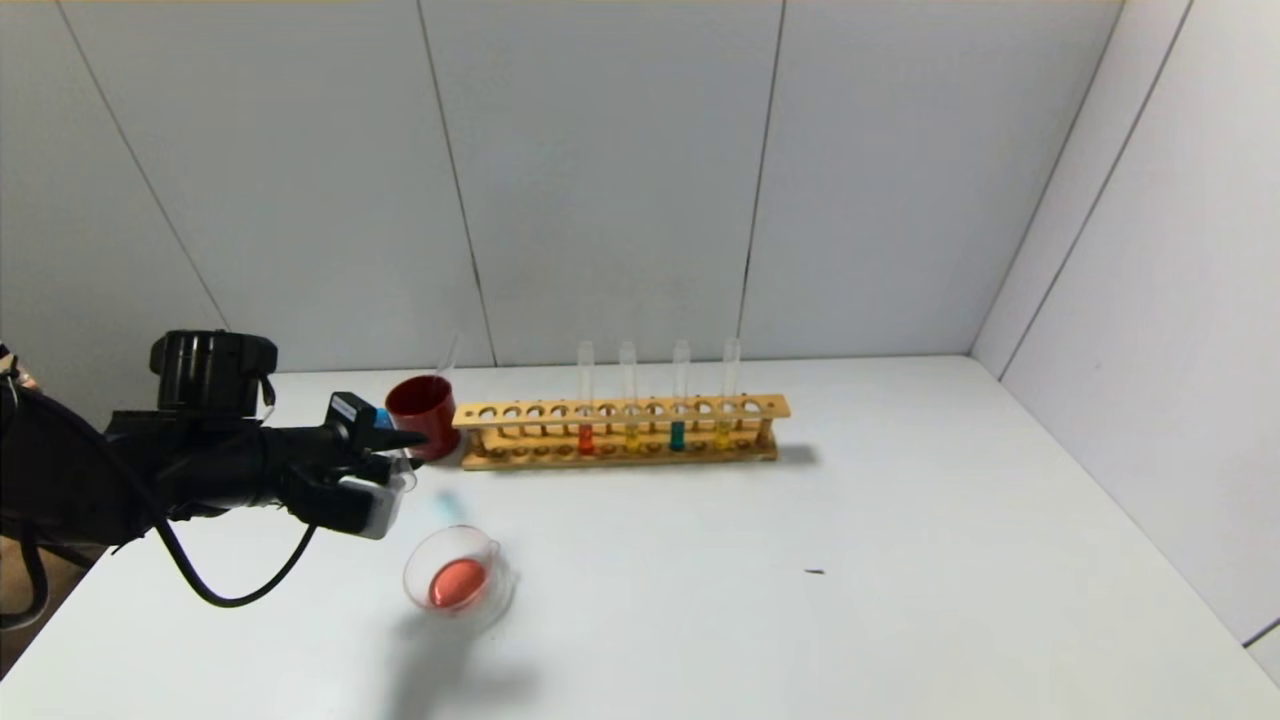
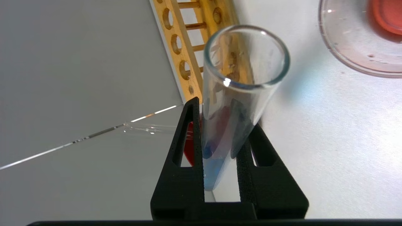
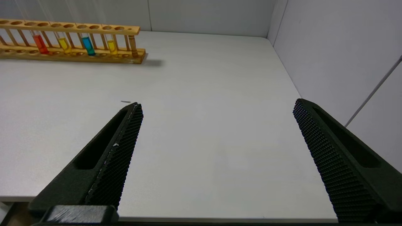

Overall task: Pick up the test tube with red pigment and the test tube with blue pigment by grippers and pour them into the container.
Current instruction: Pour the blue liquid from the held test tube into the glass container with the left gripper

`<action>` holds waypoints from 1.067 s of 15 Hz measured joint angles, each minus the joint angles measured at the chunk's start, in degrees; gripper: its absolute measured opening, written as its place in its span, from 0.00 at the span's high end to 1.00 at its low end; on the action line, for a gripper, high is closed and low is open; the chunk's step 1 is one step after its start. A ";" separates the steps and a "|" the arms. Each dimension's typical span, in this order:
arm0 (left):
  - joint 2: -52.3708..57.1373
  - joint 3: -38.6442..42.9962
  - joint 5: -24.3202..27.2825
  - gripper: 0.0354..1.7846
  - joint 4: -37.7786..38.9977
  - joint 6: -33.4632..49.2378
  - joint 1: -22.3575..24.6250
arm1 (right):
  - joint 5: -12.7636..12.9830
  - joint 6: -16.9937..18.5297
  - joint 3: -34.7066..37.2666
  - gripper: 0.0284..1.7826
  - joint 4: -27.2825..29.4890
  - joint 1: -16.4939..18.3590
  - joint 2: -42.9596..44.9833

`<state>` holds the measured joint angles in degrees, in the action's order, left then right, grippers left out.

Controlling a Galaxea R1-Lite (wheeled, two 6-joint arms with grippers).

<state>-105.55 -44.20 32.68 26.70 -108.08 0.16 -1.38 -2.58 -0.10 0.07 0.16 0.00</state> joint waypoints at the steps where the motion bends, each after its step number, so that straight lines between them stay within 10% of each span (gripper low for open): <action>1: -0.77 -0.15 -0.35 0.83 1.55 -0.85 -0.18 | 0.00 -0.02 0.00 0.02 0.02 0.00 0.00; 16: -3.28 0.22 -0.55 0.83 3.17 -7.63 -1.08 | 0.00 -0.02 0.00 0.02 0.02 0.02 0.00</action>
<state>-108.83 -43.98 32.13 29.87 -115.71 -0.93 -1.38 -2.61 -0.10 0.10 0.18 0.00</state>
